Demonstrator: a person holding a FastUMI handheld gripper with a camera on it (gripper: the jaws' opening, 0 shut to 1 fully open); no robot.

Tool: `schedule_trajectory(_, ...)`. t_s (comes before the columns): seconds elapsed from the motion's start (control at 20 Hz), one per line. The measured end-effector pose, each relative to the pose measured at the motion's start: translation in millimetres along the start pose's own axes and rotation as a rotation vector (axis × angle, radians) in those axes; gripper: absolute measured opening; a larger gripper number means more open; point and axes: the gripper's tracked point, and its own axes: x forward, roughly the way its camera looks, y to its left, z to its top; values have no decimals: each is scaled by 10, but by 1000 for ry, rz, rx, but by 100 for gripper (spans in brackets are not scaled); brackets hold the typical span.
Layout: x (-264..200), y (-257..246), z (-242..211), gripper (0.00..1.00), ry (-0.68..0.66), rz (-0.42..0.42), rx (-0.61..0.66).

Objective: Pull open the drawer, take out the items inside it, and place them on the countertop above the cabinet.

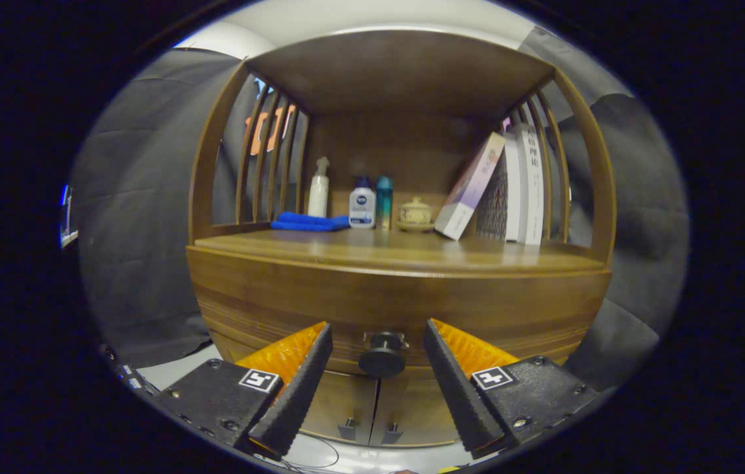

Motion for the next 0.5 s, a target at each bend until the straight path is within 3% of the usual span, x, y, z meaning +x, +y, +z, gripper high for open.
schedule_trajectory(0.35, 234, -25, -86, 66, -5, -21, 51)
schedule_trajectory(0.4, 247, -16, -99, 57, -12, -25, 52)
schedule_trajectory(0.5, 240, -58, -106, 53, -35, -31, 59)
